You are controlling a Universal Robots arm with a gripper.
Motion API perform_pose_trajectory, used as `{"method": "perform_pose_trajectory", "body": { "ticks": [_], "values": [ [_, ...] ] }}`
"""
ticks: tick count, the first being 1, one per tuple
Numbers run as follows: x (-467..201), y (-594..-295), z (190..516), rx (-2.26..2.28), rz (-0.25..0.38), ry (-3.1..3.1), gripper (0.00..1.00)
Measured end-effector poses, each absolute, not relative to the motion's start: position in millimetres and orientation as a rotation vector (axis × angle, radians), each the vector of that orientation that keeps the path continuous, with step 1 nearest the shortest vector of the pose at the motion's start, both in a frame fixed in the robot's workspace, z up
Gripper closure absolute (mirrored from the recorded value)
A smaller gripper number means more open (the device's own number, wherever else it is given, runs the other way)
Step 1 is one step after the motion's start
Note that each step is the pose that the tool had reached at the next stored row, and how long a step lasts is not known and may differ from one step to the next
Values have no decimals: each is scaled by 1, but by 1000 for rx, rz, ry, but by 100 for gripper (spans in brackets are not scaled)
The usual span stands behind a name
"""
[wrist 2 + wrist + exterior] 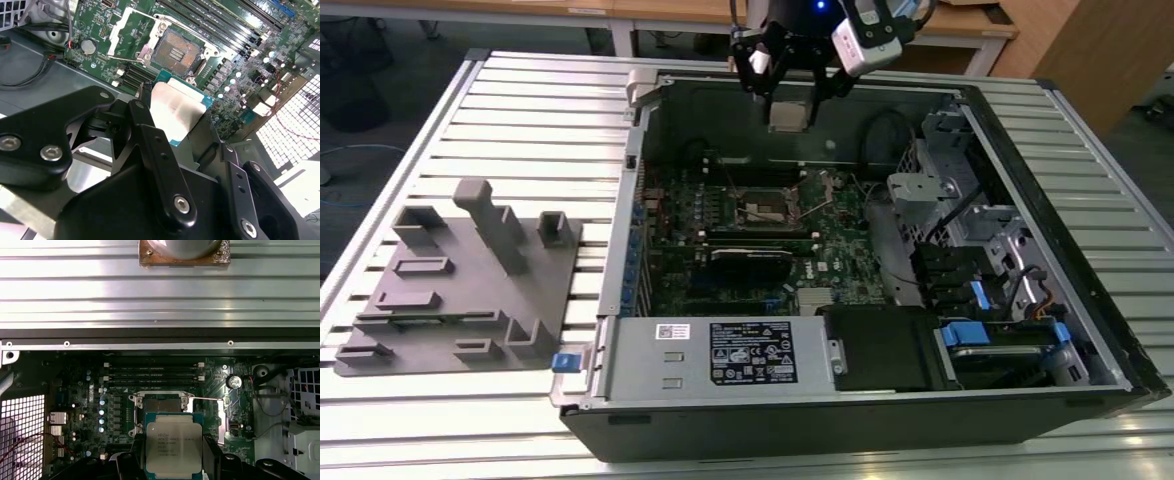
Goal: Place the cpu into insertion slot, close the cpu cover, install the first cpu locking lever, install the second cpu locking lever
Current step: 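Place the cpu into insertion slot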
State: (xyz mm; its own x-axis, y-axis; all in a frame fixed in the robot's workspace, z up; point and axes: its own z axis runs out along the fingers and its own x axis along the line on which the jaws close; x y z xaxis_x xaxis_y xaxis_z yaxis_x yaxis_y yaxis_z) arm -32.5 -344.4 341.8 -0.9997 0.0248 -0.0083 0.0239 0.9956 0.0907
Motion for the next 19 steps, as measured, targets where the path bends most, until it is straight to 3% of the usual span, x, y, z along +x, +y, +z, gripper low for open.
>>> {"method": "perform_pose_trajectory", "body": {
  "ticks": [19],
  "values": [
    [-33, -344, 336, 38, 143, 3129, 46]
  ]
}}
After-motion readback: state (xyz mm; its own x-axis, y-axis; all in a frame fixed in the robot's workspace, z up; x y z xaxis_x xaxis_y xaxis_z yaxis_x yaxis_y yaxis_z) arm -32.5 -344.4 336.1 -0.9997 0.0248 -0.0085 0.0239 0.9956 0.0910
